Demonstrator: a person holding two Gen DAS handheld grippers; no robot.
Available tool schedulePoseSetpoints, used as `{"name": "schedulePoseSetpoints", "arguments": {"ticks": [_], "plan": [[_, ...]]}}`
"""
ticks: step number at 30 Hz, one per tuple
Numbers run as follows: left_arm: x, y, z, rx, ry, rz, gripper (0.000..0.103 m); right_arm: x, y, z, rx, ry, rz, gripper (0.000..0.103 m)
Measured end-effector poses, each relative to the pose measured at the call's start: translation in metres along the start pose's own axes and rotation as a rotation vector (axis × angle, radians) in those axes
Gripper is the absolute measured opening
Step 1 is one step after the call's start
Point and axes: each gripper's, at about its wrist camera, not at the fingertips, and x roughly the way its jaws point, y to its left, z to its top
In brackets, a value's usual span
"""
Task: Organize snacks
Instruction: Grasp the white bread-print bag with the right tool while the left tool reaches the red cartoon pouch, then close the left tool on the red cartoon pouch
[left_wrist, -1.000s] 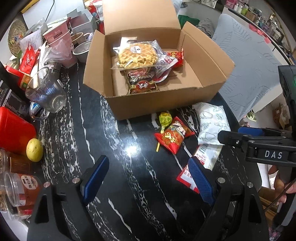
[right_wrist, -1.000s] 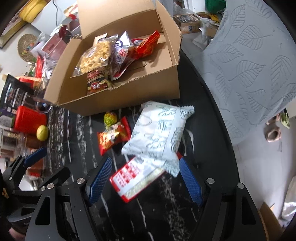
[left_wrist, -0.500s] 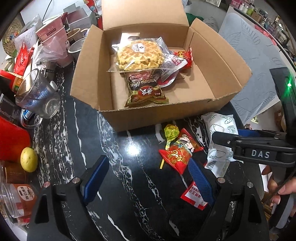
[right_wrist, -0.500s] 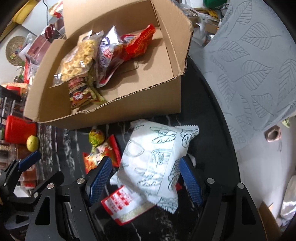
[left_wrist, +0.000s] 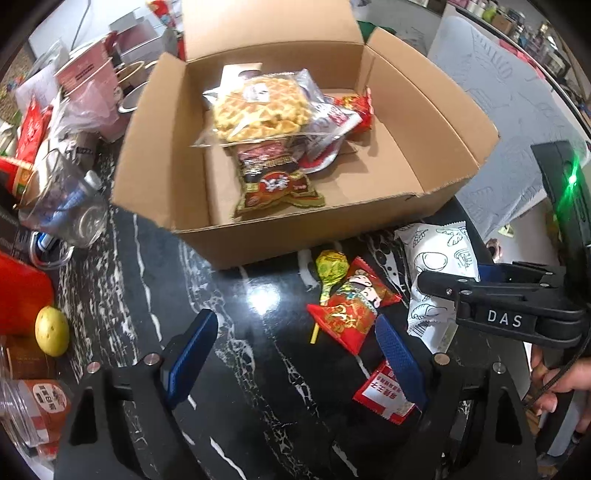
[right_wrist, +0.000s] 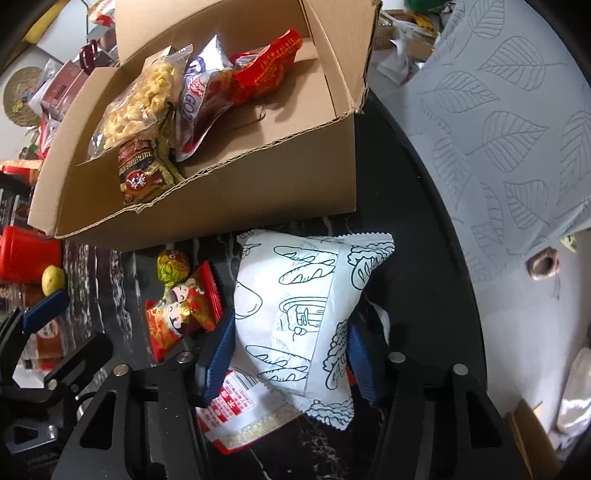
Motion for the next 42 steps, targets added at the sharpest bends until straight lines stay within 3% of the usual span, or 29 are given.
{"name": "schedulePoseSetpoints", "arguments": {"ticks": [7, 10, 13, 18, 20, 22, 26, 32, 42], "plan": [[0.015, -0.013, 0.006, 0.035, 0.007, -0.009, 0.088, -0.006, -0.018, -0.004, 0.04, 0.007, 0.018, 0.054], [0.018, -0.019, 0.008, 0.053, -0.028, -0.021, 0.088, -0.007, -0.028, -0.006, 0.049, 0.012, 0.02, 0.054], [0.023, -0.024, 0.011, 0.079, -0.036, -0.031, 0.08, -0.007, -0.033, -0.007, 0.055, 0.013, 0.03, 0.054], [0.041, -0.031, 0.015, 0.109, -0.015, -0.06, 0.079, -0.005, -0.028, -0.004, 0.046, 0.014, 0.021, 0.054], [0.049, -0.033, 0.013, 0.111, 0.004, -0.063, 0.064, -0.005, -0.027, -0.004, 0.047, 0.015, 0.022, 0.054], [0.058, -0.033, 0.011, 0.111, 0.025, -0.084, 0.056, -0.004, -0.028, -0.003, 0.046, 0.014, 0.024, 0.054], [0.074, -0.036, 0.004, 0.122, 0.084, -0.052, 0.05, -0.002, -0.027, -0.004, 0.039, 0.011, 0.026, 0.054], [0.066, -0.03, 0.001, 0.067, 0.069, -0.072, 0.036, -0.007, -0.024, -0.011, 0.028, 0.008, 0.021, 0.053], [0.03, -0.024, -0.023, 0.054, 0.026, -0.091, 0.035, -0.022, -0.02, -0.052, 0.04, -0.003, 0.049, 0.053]]}}
